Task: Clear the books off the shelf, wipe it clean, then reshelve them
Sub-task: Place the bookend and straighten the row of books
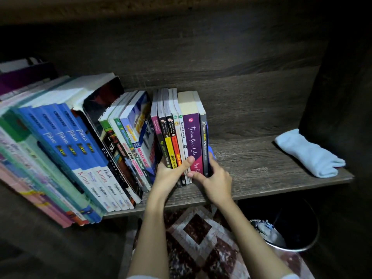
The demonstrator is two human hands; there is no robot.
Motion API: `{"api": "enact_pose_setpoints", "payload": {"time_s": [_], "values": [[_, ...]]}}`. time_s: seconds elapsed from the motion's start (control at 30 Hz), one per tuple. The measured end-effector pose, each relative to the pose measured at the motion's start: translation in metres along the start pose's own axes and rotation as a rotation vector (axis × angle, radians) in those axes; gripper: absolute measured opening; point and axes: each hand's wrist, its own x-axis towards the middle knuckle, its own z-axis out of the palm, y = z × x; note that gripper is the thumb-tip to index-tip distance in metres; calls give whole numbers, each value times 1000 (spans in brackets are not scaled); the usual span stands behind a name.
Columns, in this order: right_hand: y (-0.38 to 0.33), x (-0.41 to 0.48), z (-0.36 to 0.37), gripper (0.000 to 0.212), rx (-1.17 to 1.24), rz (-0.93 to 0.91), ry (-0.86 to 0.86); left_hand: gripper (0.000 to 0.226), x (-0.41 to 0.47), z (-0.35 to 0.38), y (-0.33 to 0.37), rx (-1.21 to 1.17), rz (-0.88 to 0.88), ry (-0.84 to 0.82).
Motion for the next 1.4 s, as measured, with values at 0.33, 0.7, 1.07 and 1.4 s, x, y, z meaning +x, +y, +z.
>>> {"api": "enact_pose_setpoints", "payload": {"time_s": [0.33, 0.7, 1.07, 1.4], "values": [[-2, 1, 3, 90, -55, 15, 9, 132, -11, -3, 3, -290, -62, -15], [-3, -1, 0, 85, 17, 19, -9, 57, -15, 5, 11, -143, 90, 6], [-5, -4, 1, 88, -108, 13, 0, 84, -15, 0, 7, -173, 83, -8], [-23, -18, 3, 130, 117, 8, -102, 47, -16, 3, 23, -29, 224, 151]]}}
